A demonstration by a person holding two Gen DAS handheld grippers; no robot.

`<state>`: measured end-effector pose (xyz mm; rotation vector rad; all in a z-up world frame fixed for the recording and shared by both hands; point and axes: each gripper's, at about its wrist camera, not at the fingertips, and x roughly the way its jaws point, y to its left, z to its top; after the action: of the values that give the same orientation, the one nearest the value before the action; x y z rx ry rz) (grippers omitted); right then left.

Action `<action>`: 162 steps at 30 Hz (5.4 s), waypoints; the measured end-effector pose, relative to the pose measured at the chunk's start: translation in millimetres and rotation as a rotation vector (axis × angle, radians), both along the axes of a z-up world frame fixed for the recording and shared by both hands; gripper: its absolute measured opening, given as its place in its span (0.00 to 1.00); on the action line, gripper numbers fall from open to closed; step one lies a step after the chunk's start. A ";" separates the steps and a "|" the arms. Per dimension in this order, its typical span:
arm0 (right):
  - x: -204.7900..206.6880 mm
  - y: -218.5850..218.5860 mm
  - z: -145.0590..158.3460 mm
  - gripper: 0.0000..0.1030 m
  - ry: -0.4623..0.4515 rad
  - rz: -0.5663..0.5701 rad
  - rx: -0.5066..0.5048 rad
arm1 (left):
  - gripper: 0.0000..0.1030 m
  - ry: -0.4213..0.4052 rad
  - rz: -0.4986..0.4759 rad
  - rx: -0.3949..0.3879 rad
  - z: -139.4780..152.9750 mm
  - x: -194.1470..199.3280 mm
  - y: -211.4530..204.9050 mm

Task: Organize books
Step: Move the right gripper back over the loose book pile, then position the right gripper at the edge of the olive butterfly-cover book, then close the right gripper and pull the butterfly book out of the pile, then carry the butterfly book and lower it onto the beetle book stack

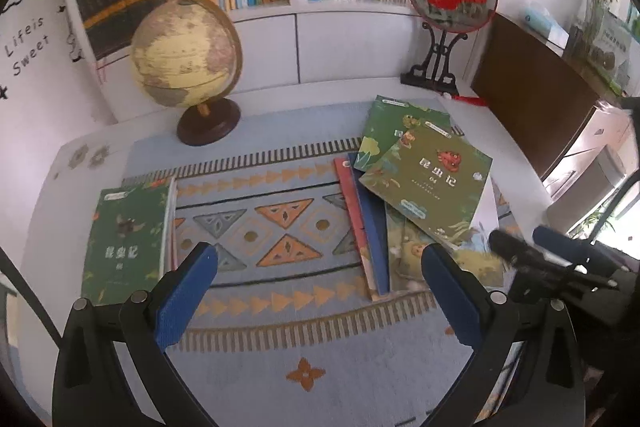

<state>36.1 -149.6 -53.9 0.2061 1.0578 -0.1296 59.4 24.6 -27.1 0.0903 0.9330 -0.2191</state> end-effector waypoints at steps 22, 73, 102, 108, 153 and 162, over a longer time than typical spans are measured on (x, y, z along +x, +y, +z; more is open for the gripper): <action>82.7 -118.6 -125.9 0.53 0.053 -0.120 0.296 | 0.98 0.164 -0.305 -0.095 -124.5 171.1 -112.7; -5.7 -135.4 -137.9 0.69 0.161 -0.005 0.301 | 0.95 0.444 -0.451 -0.402 -137.1 34.5 -121.7; -5.4 -150.6 -150.2 0.55 -0.063 0.028 0.842 | 0.97 0.459 -0.437 -0.371 -154.7 23.3 -97.3; 8.6 -121.3 -166.8 0.11 -0.033 0.017 0.652 | 0.97 0.441 -0.423 -0.373 -154.9 25.1 -88.9; 3.6 -134.1 -158.5 0.11 0.173 0.121 0.577 | 0.64 0.328 -0.250 -0.218 -145.9 60.5 -55.8; 5.7 -132.9 -162.0 0.11 0.171 0.150 0.580 | 0.39 0.385 -0.270 -0.325 -145.3 67.7 -69.9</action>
<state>41.8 -282.5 -215.9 0.6458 1.2590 0.3059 127.1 -45.3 -172.3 -0.1322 1.2549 -0.6518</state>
